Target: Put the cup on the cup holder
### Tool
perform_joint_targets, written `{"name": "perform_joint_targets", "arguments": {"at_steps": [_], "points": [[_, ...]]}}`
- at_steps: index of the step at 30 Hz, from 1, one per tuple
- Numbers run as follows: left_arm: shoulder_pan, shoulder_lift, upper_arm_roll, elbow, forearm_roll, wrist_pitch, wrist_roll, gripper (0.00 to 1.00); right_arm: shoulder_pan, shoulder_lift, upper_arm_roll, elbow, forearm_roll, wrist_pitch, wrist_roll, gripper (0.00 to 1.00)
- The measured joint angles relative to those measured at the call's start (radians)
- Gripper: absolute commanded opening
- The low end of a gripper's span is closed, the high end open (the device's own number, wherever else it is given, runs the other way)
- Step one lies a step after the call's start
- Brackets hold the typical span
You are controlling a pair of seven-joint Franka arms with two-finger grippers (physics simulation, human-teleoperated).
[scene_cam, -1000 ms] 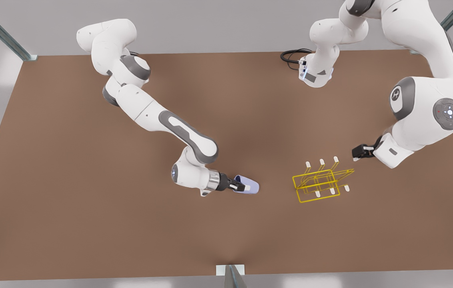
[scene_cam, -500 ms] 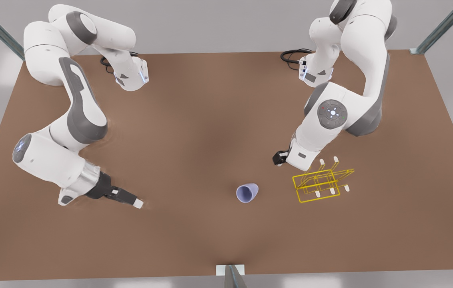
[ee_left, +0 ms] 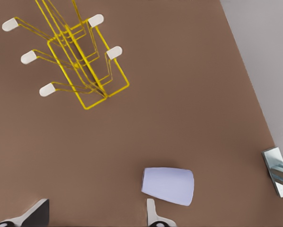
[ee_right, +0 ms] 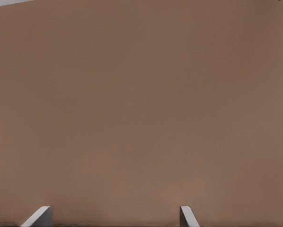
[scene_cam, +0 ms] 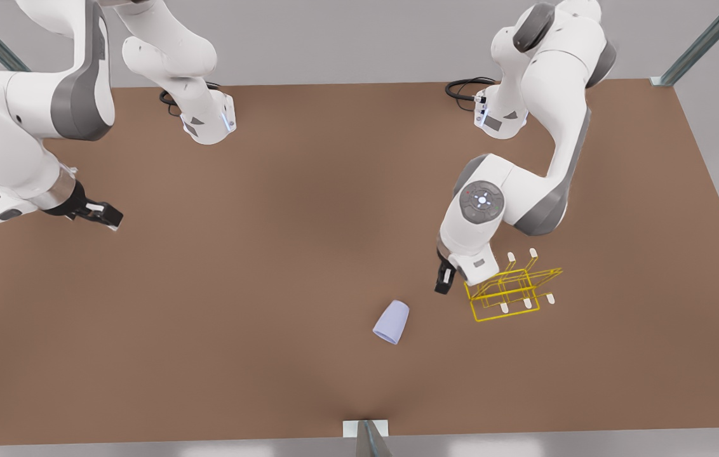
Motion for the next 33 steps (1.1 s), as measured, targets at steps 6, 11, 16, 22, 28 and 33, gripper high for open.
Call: {"name": "perform_joint_targets", "arguments": {"at_steps": [6,11,16,22,28,33], "points": [[-0.15,0.134,0.185,0.181,0.079,0.073,-0.383,1.0,0.033,0.015,-0.003,0.013,-0.003,-0.013,-0.082,1.0],[-0.259,0.154,0.331,0.189,0.093,0.113,-0.66,1.0,0.023,0.044,-0.003,0.03,-0.006,-0.015,-0.132,1.0],[-0.285,0.164,0.243,0.209,0.061,0.101,-0.871,1.0,0.023,0.045,-0.002,0.032,-0.015,-0.022,-0.169,1.0],[-0.277,0.247,0.334,0.314,0.024,0.118,-1.014,1.0,0.018,0.066,-0.005,0.056,0.002,-0.043,-0.2,1.0],[-0.294,0.274,0.39,0.336,0.023,0.199,-1.014,1.0,-0.005,0.106,-0.004,0.107,0.0,-0.044,-0.222,1.0],[-0.325,0.343,0.3,0.337,0.019,0.254,-1.014,1.0,0.003,0.126,-0.001,0.134,-0.012,-0.051,-0.238,1.0]]}}
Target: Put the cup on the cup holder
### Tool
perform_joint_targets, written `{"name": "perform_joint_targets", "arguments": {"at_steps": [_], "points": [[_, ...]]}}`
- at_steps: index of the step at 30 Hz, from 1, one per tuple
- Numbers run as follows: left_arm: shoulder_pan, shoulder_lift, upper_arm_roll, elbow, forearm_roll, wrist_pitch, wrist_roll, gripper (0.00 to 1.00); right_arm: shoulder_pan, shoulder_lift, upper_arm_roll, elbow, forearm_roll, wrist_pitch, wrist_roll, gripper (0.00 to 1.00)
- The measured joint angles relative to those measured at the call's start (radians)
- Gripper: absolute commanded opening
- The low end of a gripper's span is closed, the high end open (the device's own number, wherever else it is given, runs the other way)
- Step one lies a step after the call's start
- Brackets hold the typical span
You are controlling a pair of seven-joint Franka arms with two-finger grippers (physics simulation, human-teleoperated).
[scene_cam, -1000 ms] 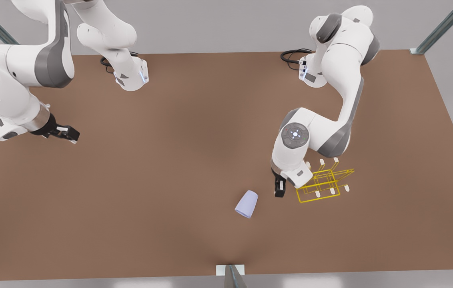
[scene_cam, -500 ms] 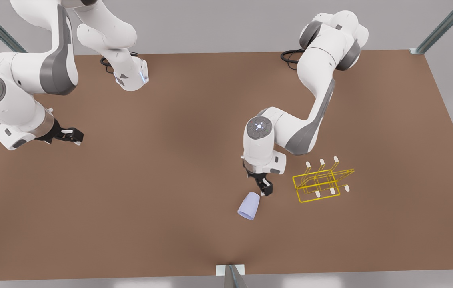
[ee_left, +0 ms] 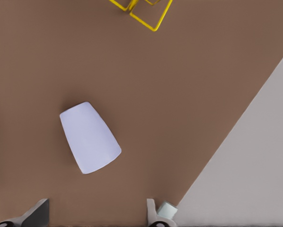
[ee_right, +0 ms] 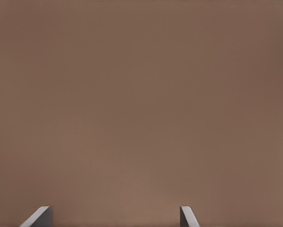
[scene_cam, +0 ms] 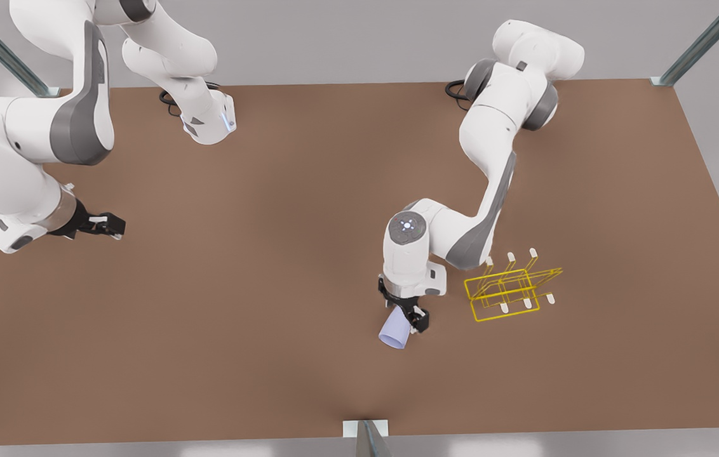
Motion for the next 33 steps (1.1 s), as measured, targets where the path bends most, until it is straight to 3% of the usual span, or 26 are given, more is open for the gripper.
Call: {"name": "perform_joint_targets", "arguments": {"at_steps": [3,15,19,33], "points": [[0.011,0.013,-0.035,-0.003,-0.012,0.013,0.0,1.0,-0.003,-0.002,0.001,0.0,0.002,-0.016,-0.007,1.0],[0.07,0.005,0.007,-0.005,-0.177,-0.086,0.0,1.0,-0.008,0.0,0.0,0.033,0.041,0.014,-0.023,1.0],[0.06,0.007,0.055,-0.006,-0.192,-0.072,0.0,1.0,-0.031,-0.023,-0.005,0.025,0.064,0.028,-0.026,1.0],[0.069,0.041,0.049,-0.055,-0.246,0.029,0.0,1.0,-0.03,-0.016,-0.003,0.035,0.074,0.042,-0.037,1.0]]}}
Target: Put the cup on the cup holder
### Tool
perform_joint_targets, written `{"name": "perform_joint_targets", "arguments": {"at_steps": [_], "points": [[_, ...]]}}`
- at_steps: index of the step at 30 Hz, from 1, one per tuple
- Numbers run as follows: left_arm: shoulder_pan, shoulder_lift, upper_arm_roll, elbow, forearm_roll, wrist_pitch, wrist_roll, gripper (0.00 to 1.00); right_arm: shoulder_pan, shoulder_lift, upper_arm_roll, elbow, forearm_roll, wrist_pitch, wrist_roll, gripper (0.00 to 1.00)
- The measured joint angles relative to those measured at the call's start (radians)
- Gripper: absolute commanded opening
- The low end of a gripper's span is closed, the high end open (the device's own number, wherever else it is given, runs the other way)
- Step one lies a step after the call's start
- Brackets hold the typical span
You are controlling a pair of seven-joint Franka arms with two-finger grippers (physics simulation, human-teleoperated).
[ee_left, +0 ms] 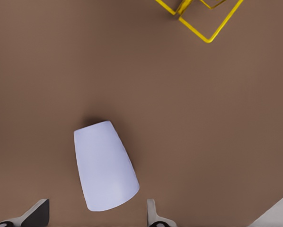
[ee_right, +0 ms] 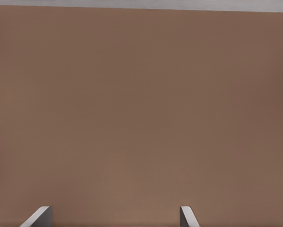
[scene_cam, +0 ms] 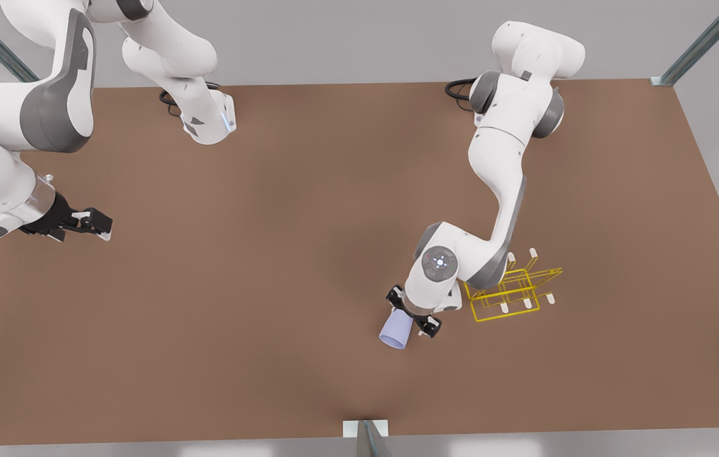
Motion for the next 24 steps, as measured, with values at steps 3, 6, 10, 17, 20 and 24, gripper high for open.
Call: {"name": "perform_joint_targets", "arguments": {"at_steps": [3,6,10,17,20,24], "points": [[-0.009,0.001,0.003,-0.008,-0.004,0.008,0.0,1.0,0.0,0.001,0.0,0.0,0.0,0.001,-0.002,1.0],[-0.012,0.006,0.004,-0.011,-0.005,0.012,0.0,1.0,0.0,0.001,0.0,0.0,0.0,0.002,-0.004,1.0],[-0.013,0.036,0.004,-0.011,-0.006,0.022,0.0,1.0,0.0,0.001,0.0,0.0,0.001,0.003,-0.006,1.0],[-0.013,0.056,0.008,-0.01,-0.005,0.048,0.0,1.0,-0.001,-0.004,-0.001,-0.001,-0.001,-0.002,-0.007,1.0],[-0.012,0.064,0.008,-0.011,-0.006,0.054,0.0,1.0,-0.004,-0.01,-0.002,0.002,-0.002,-0.006,-0.007,1.0],[-0.011,0.07,0.007,-0.013,-0.019,0.058,0.0,1.0,-0.002,-0.008,-0.002,0.002,-0.005,-0.01,-0.007,1.0]]}}
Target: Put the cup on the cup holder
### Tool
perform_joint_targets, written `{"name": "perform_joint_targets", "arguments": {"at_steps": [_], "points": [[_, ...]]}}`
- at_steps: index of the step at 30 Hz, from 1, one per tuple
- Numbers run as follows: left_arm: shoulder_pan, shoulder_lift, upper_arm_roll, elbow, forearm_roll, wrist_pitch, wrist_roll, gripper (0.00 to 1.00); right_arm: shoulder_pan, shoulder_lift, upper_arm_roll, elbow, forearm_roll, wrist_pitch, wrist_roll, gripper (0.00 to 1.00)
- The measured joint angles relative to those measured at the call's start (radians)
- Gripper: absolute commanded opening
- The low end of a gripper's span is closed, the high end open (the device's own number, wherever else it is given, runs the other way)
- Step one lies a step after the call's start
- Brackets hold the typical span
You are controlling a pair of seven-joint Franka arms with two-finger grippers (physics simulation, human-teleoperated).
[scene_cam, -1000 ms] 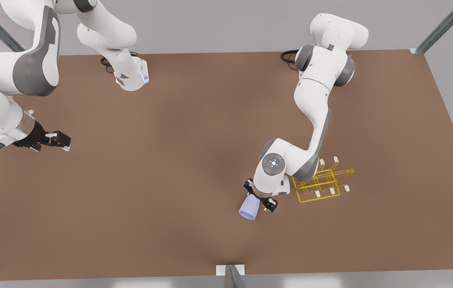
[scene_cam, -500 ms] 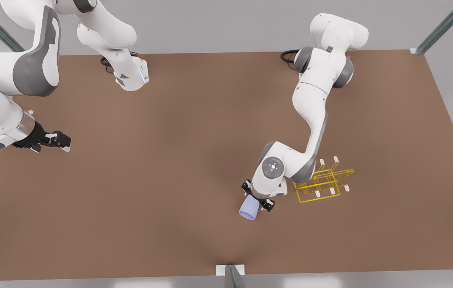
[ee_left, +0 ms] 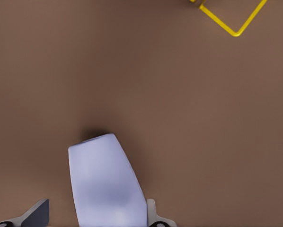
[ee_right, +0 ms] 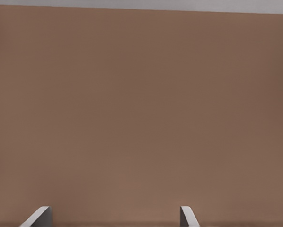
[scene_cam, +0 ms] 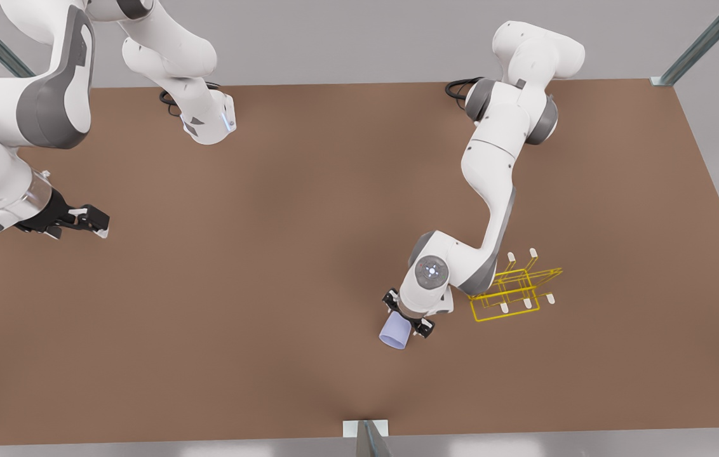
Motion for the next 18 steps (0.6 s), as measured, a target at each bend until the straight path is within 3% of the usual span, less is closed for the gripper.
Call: {"name": "perform_joint_targets", "arguments": {"at_steps": [18], "points": [[0.002,0.047,0.002,0.001,-0.011,0.013,0.0,1.0,-0.001,0.003,0.0,-0.006,0.002,-0.004,0.002,1.0]]}}
